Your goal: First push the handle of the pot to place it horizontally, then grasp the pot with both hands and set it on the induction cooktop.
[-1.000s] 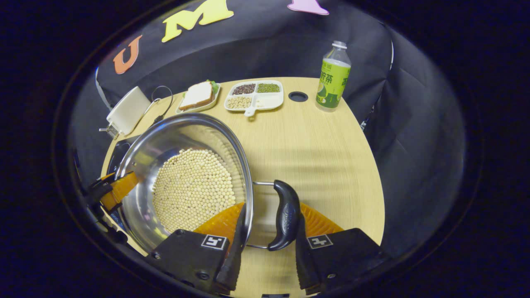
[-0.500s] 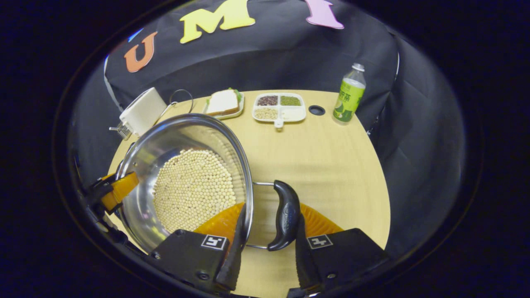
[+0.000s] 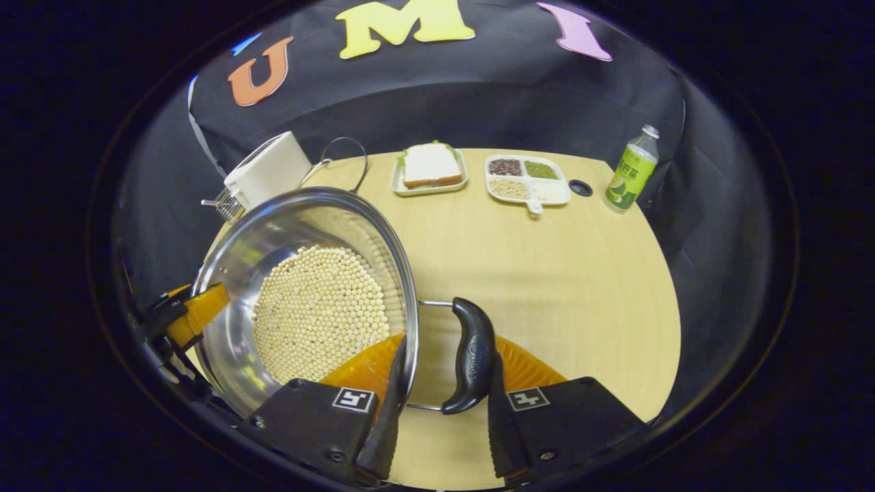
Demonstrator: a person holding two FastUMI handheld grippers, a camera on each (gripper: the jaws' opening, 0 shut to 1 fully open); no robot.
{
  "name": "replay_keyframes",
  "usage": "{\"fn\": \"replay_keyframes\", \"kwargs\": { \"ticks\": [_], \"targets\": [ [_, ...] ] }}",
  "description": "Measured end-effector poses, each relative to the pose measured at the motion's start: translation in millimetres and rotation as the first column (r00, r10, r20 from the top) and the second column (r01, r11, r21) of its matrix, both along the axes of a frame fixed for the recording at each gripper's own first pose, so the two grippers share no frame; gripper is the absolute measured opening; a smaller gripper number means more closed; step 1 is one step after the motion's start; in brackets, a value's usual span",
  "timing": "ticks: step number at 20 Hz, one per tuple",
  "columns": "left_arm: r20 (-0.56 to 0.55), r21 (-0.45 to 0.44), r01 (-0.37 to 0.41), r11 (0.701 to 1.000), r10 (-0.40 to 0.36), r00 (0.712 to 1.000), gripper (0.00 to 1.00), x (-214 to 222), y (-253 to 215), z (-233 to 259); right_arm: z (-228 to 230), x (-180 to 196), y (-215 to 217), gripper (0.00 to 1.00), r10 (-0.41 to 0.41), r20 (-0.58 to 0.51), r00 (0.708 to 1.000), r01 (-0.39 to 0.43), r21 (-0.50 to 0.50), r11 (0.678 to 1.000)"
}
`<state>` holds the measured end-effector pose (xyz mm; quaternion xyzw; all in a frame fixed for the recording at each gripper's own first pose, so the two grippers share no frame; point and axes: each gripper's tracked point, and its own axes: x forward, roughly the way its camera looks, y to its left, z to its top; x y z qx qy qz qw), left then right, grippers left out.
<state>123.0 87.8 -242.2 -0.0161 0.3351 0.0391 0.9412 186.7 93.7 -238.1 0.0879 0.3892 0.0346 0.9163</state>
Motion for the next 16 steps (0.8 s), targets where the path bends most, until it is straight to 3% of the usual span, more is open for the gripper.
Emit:
{"fn": "replay_keyframes", "kwargs": {
  "ticks": [9, 16],
  "targets": [
    [-0.019, 0.028, -0.033, 0.999, 0.034, 0.999, 0.62, 12.9, 77.0, -13.0, 1.9, 32.3, 82.1, 0.54, 0.03, -0.03, 0.999, -0.03, 0.009, 1.0],
    [-0.025, 0.036, -0.057, 0.998, 0.057, 0.998, 0.62, 26.3, 114.2, -20.8, 5.7, 51.2, 119.9, 0.54, 0.028, -0.039, 0.999, -0.027, 0.004, 1.0]
  ]
}}
